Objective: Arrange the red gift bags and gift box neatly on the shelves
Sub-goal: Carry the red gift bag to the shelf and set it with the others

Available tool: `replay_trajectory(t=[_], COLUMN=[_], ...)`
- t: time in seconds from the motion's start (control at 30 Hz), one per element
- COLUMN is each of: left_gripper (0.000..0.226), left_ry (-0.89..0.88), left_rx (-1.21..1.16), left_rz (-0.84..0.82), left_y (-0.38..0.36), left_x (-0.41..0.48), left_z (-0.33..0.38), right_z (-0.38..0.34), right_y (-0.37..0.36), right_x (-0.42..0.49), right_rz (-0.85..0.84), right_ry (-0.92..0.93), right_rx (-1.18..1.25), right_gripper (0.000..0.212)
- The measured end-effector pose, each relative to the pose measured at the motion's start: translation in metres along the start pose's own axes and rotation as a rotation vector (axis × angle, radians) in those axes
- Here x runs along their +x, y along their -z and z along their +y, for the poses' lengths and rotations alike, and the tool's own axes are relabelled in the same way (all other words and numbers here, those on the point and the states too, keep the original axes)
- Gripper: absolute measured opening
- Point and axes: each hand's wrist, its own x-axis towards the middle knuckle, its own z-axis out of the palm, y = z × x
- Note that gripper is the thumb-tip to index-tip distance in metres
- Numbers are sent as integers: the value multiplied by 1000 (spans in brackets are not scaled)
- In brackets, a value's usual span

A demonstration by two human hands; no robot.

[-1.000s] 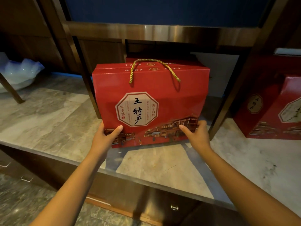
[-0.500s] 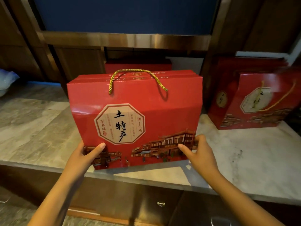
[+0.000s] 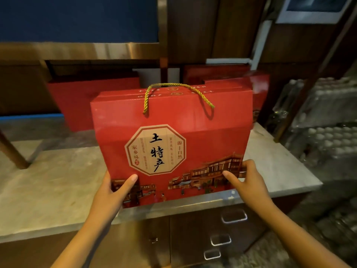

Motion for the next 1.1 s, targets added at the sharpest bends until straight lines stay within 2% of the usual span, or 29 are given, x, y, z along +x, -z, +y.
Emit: replay_trajectory(t=[0.13,0.33,0.43,0.53,0.67,0.9,1.1], left_gripper=[76,56,62,68,72,69,67], left_ry=[-41,-58,-66,-95,-100,-67,-85], left_rx=[44,38,23,20,-3,-28,-39], left_rz=[-70,-169,-218,-256,-304,-310,-274], left_y=[-37,-91,-116,-136,-162,-188,-201], left_x=[5,22,38,55,81,112,120], left_z=[4,7,10,10,7,-1,-5], right_z=[23,56,70,77,81,93,105], right_y=[28,67,82,92,100,85,85], right_x=[1,25,40,55,78,108,140], right_rz=[41,91,142,194,248,337,333], right_ry=[-39,-129,-159,-211,-272,-313,-298], right_rx=[3,-6,10,34,57,140,160], right_gripper=[34,44,54,46,48,47,49])
